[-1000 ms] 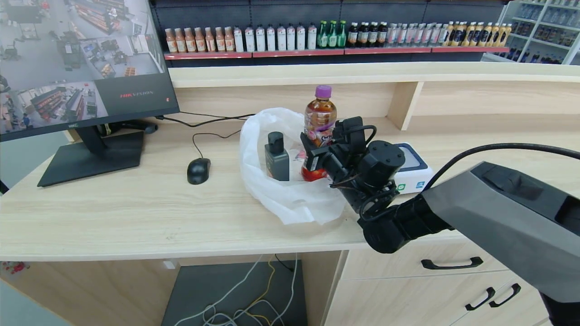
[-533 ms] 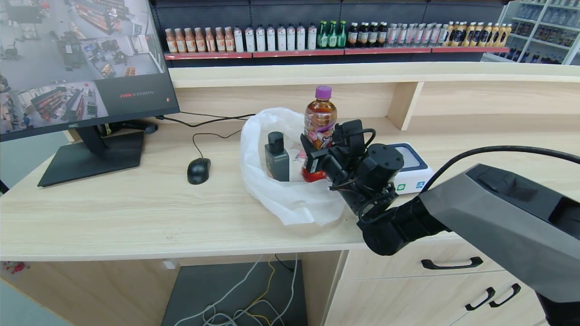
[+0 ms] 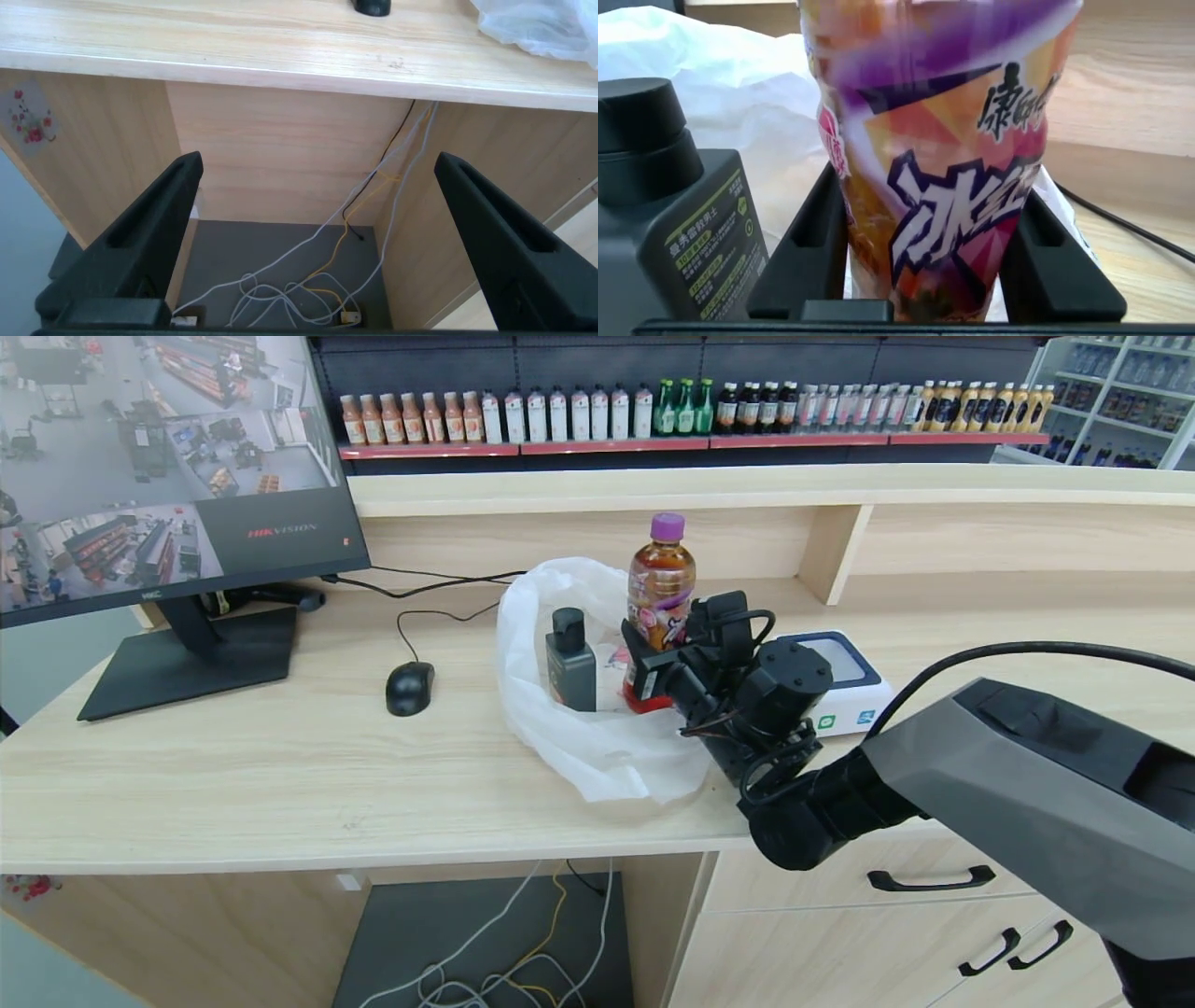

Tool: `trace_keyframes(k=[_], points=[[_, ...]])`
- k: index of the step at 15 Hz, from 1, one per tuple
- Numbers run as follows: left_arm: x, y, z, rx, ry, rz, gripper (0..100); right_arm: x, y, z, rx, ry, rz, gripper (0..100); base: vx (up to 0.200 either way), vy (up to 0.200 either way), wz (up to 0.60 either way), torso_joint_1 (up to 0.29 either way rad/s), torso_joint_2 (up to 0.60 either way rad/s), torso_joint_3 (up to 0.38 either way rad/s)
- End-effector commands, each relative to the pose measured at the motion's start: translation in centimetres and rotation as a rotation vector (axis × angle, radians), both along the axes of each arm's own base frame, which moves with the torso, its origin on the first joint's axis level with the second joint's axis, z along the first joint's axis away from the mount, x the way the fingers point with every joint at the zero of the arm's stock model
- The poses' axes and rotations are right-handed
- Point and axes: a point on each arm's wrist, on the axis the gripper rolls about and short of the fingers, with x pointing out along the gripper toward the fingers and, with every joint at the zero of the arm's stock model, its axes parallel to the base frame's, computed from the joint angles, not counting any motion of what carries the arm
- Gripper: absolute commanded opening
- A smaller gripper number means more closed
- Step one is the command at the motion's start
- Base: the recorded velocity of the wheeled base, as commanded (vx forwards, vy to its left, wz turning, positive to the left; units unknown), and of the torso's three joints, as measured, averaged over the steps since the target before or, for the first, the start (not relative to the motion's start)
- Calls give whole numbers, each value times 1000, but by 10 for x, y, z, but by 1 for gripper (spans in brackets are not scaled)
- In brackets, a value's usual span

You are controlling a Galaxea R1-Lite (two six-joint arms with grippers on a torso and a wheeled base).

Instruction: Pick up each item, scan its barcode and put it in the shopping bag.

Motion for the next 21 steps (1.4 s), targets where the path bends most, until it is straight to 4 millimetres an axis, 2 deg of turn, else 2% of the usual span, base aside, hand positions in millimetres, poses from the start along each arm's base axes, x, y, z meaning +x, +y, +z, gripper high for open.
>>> trace_keyframes(k=[1, 3, 4, 12, 14, 17, 20, 21], points=[[0, 0, 0, 0, 0, 1, 100, -1, -1, -4, -5, 8, 0, 0, 0, 0, 0, 0, 0, 0], [0, 0, 0, 0, 0, 1, 100, -2, -1, -6, -1, 7, 1, 0, 0, 0, 0, 0, 0, 0], [0, 0, 0, 0, 0, 1, 100, -2, -2, -4, 5, 2, 2, 100, 0, 0, 0, 0, 0, 0], [0, 0, 0, 0, 0, 1, 100, -4, -6, 6, 38, -52, -5, 100, 0, 0, 0, 0, 0, 0], [0, 0, 0, 0, 0, 1, 100, -8, -9, 19, 58, -87, -7, 100, 0, 0, 0, 0, 0, 0], [0, 0, 0, 0, 0, 1, 100, -29, -23, 42, 73, -100, -31, 100, 0, 0, 0, 0, 0, 0], [0, 0, 0, 0, 0, 1, 100, -73, -49, 57, 47, -102, -40, 100, 0, 0, 0, 0, 0, 0], [0, 0, 0, 0, 0, 1, 100, -80, -54, 56, 38, -87, -40, 100, 0, 0, 0, 0, 0, 0]])
